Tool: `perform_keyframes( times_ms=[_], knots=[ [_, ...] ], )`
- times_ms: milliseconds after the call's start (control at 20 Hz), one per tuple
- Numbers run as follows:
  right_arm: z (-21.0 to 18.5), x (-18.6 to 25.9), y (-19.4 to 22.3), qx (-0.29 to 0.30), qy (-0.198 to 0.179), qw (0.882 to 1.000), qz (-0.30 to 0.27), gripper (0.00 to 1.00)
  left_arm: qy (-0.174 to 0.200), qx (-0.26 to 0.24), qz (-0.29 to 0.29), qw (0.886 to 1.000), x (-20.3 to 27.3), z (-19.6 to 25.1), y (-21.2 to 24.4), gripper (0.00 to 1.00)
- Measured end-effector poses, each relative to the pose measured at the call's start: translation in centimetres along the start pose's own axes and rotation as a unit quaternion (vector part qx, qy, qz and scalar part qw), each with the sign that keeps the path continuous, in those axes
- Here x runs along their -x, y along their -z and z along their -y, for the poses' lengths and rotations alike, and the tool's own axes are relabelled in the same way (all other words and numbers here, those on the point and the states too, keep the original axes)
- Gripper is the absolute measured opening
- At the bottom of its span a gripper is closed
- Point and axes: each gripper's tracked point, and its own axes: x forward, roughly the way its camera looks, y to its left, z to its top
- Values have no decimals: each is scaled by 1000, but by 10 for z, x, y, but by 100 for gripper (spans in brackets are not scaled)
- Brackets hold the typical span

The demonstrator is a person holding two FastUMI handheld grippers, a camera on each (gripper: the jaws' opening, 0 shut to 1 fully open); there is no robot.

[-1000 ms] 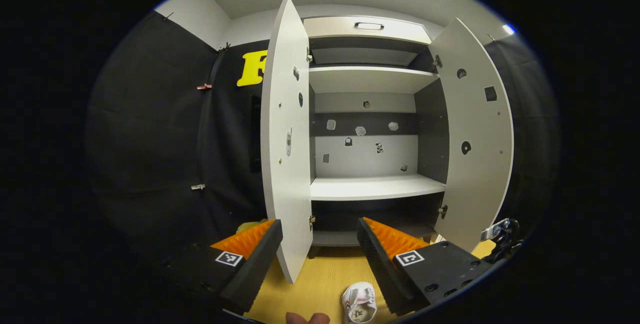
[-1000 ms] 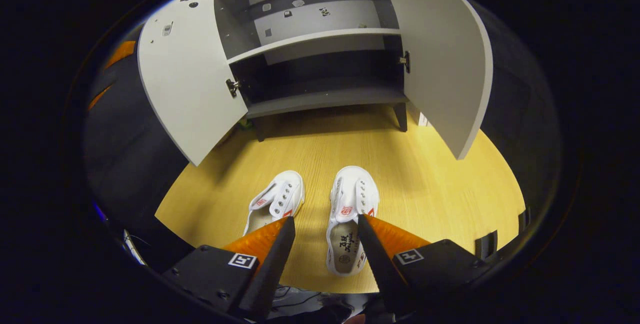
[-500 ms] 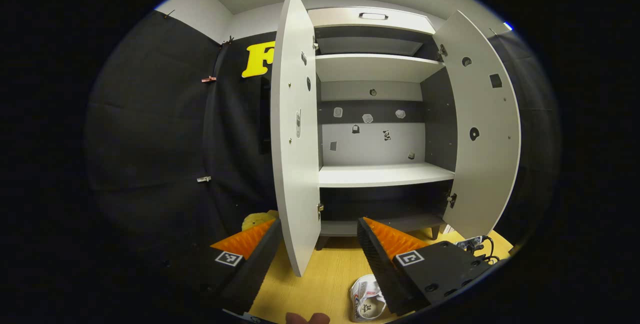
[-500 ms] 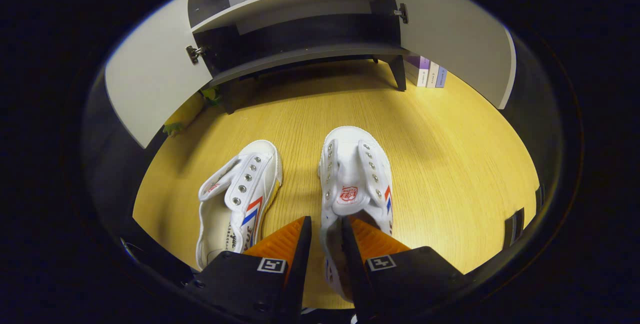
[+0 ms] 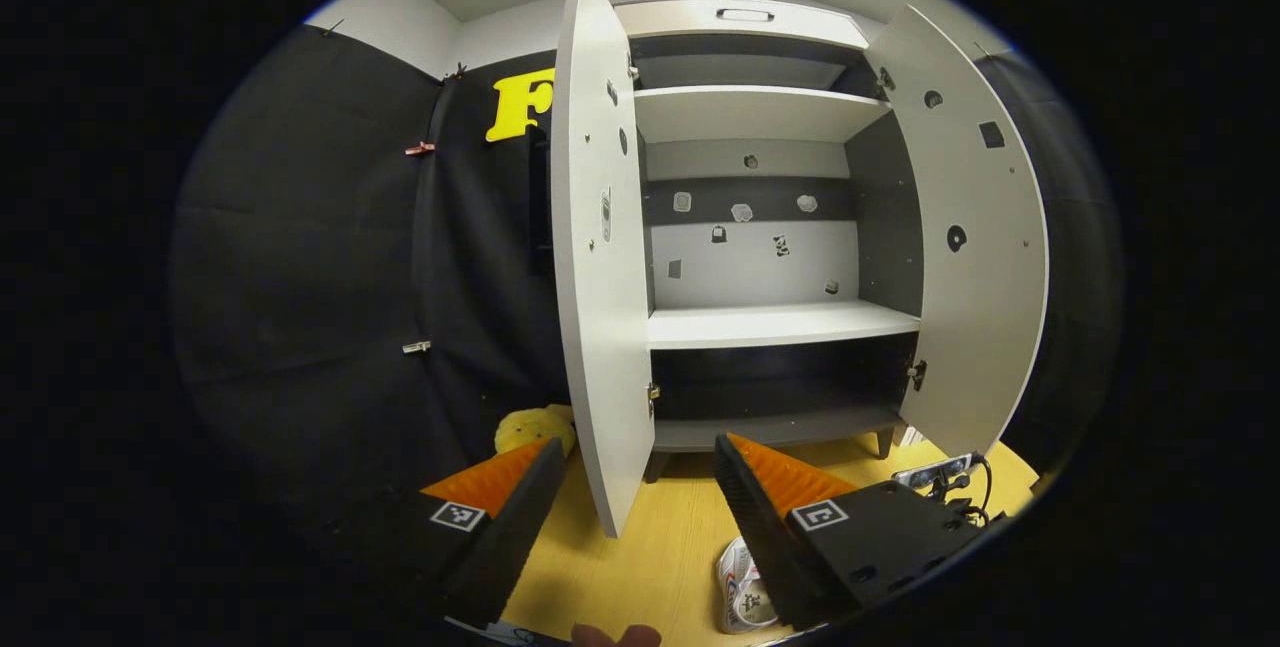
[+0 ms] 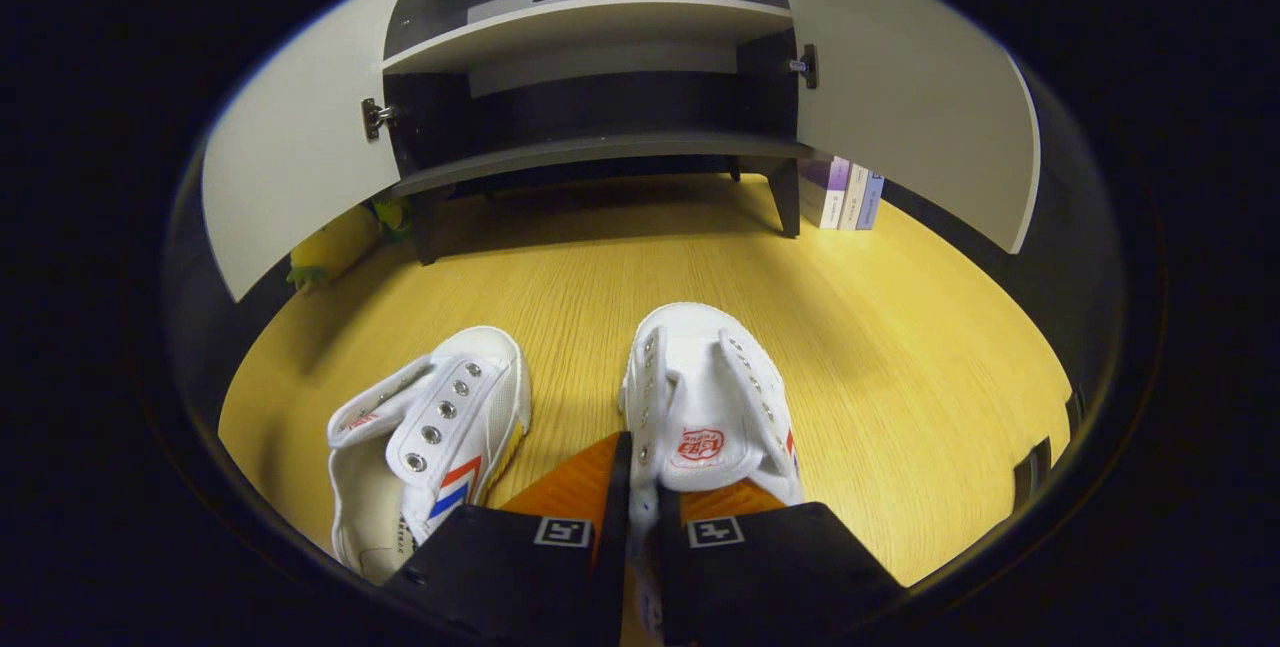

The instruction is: Grab one shoe with the right hand and put it into the shoe cabinet, grab the other shoe with the left hand and put it into the shoe cabinet; then close the right door with the right hand and the left door with the left hand.

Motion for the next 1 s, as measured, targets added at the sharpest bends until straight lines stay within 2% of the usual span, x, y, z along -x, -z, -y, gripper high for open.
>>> perform_keyframes(
  times_ms=[50,100,250,650,1000],
  knots=[
    [-1,7,-1,4,-7,1000,1,21,0,-2,-1,1000,0,1,0,94],
    [0,13,-3,6,-14,1000,3,8,0,-4,-1,1000,1,1,1,95],
    [0,8,-4,-14,-34,999,-10,5,2,-7,0,1000,2,2,1,95],
    [12,36,-43,-6,-57,998,0,5,6,4,6,1000,2,8,-4,94],
    [17,96,-128,2,-73,997,39,5,10,16,9,1000,4,9,-8,94]
  ],
)
